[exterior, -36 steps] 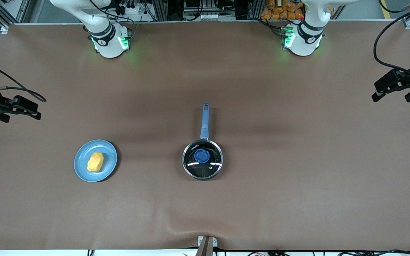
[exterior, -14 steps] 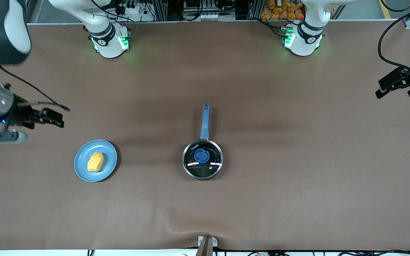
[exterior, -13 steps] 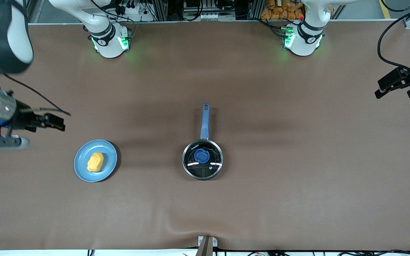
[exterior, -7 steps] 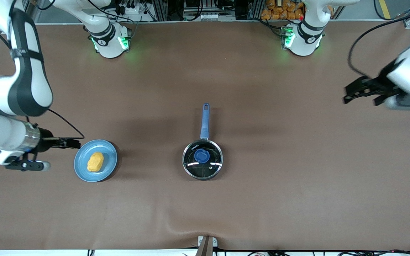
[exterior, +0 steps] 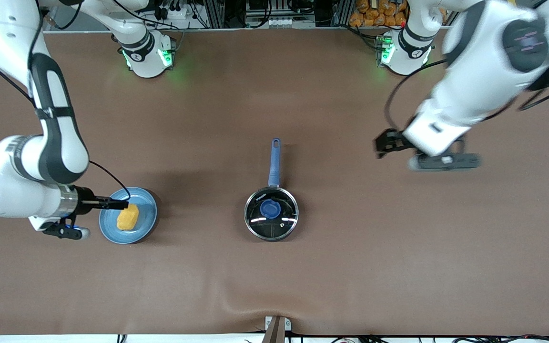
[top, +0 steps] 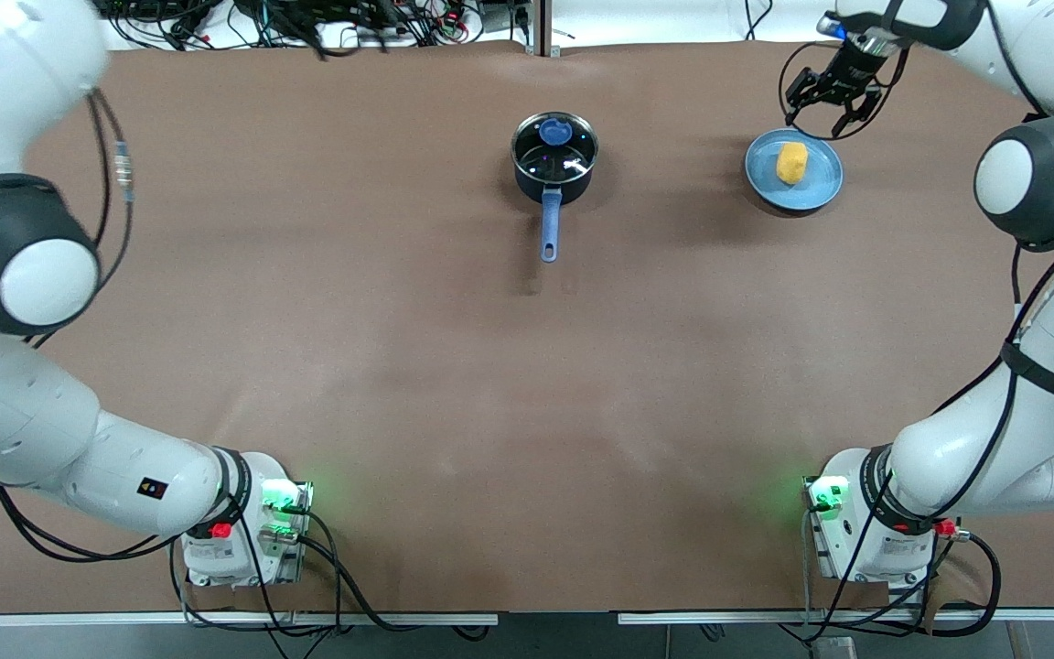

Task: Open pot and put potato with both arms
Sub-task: 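Reach the right gripper to the potato while the left gripper reaches the lid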

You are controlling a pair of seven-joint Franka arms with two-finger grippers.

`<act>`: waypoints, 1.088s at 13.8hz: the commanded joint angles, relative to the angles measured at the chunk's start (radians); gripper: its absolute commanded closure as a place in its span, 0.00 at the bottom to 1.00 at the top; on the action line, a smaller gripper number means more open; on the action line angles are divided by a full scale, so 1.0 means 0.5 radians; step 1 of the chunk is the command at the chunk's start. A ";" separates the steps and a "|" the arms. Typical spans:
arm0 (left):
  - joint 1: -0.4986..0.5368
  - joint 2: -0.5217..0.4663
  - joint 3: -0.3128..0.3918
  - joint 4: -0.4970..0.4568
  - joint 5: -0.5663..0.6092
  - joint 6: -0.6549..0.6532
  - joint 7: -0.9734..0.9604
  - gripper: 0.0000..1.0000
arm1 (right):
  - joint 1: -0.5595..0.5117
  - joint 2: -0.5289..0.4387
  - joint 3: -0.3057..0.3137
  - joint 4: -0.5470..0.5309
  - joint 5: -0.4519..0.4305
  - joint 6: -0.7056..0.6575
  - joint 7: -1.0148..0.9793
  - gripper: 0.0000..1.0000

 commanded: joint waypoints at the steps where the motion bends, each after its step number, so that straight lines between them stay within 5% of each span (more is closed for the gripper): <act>1: -0.158 0.260 0.019 0.206 -0.015 0.127 -0.172 0.00 | -0.013 0.066 0.015 -0.044 0.045 0.174 0.024 0.00; 8: -0.474 0.806 0.052 0.375 -0.003 0.762 -0.253 0.00 | 0.033 0.119 0.015 -0.283 0.045 0.643 -0.004 0.00; 15: -0.642 1.116 0.116 0.504 -0.006 1.100 -0.271 0.00 | 0.009 0.189 0.018 -0.296 0.042 0.742 -0.013 0.00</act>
